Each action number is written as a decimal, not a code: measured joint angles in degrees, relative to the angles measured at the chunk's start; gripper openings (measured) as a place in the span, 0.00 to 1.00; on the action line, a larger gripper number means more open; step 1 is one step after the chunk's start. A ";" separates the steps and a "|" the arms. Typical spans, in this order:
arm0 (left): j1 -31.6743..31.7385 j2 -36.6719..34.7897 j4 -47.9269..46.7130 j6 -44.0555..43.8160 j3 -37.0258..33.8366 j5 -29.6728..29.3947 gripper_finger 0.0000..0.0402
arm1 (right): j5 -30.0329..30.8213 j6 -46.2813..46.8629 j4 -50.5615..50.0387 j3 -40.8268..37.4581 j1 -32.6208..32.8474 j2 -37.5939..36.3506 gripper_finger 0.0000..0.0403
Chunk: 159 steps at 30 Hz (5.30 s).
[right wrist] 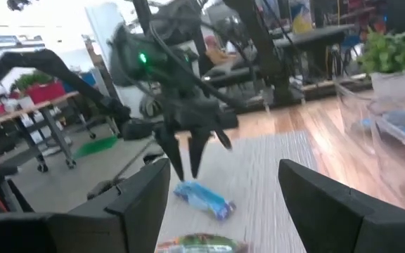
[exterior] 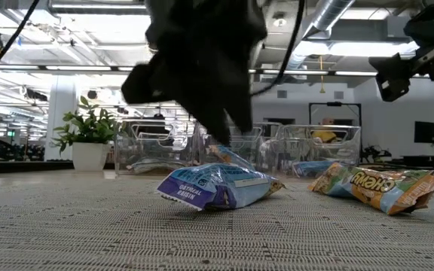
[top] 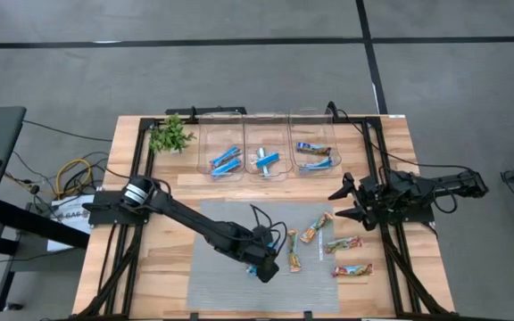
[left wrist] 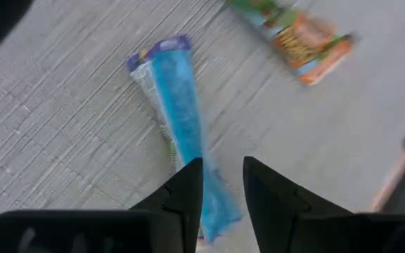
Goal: Pick and place Granola Bars by type
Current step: Put the blue granola bar into the right transparent bin
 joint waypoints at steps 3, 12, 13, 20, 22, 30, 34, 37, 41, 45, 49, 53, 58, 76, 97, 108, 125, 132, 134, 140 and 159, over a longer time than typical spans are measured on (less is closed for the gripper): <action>0.46 1.55 -0.94 1.25 -0.08 2.49 0.27 | -0.03 0.01 -0.43 0.00 0.00 0.36 0.65; 1.55 3.13 1.65 3.52 0.13 3.66 0.41 | -0.06 0.01 -0.38 0.00 0.00 1.22 0.65; 1.63 3.26 1.47 3.62 0.13 3.85 0.43 | -0.10 0.01 -0.35 0.00 0.00 1.21 0.65; 1.67 6.22 5.36 6.10 0.22 7.16 0.53 | -0.06 0.01 -0.57 0.00 0.00 1.24 0.65; 1.63 6.56 5.84 6.03 0.33 6.94 0.53 | -0.06 0.01 -0.57 0.00 0.00 1.24 0.65; 1.75 6.67 5.18 7.04 0.27 4.96 0.44 | -0.06 0.01 -0.57 0.00 0.00 1.24 0.65; 1.72 6.74 4.15 7.97 0.24 3.81 0.32 | -0.06 0.01 -0.57 0.00 0.00 1.24 0.65; 1.88 6.76 3.54 8.90 0.23 3.81 0.22 | -0.06 0.01 -0.57 0.00 0.00 1.24 0.65; 2.14 6.74 3.46 10.16 0.17 4.28 0.13 | -0.06 0.01 -0.57 0.00 0.00 1.24 0.65; 2.60 5.93 3.43 11.22 -0.03 5.32 0.10 | -0.06 0.01 -0.57 0.00 0.00 1.24 0.65; 3.28 3.99 3.00 11.99 -0.20 4.13 0.10 | -0.06 0.01 -0.57 0.00 0.00 1.24 0.65; 4.09 2.27 3.36 13.15 -0.11 3.38 0.11 | -0.06 0.01 -0.57 0.00 0.00 1.24 0.65; 4.67 2.10 6.32 15.35 -0.11 3.53 0.11 | -0.06 0.01 -0.57 0.00 0.00 1.24 0.65; 6.51 1.80 14.86 25.40 0.04 7.71 0.11 | -0.06 0.01 -0.57 0.00 0.00 1.24 0.65; 3.37 1.65 -2.44 24.09 -5.09 9.67 0.11 | -0.03 0.01 -0.57 0.00 0.00 1.21 0.65; 3.42 1.56 -1.55 23.78 -5.97 10.55 0.22 | -0.03 0.01 -0.57 0.00 0.00 1.21 0.65; 3.58 1.60 -1.71 24.37 -5.97 7.31 0.38 | -0.03 0.01 -0.57 0.00 0.00 1.21 0.65; 3.60 1.66 -1.89 24.37 -5.99 6.56 0.28 | -0.03 0.01 -0.57 0.00 0.00 1.21 0.65; 3.60 1.67 -1.89 24.37 -6.01 6.46 0.25 | -0.03 0.01 -0.57 0.01 0.00 1.21 0.65; 3.62 1.69 -1.92 24.34 -6.03 6.58 0.18 | -0.05 0.01 -0.57 0.02 0.00 1.21 0.65; 5.13 -1.34 1.14 25.10 -1.40 0.61 0.16 | -0.03 0.01 -0.57 0.02 0.00 1.21 0.65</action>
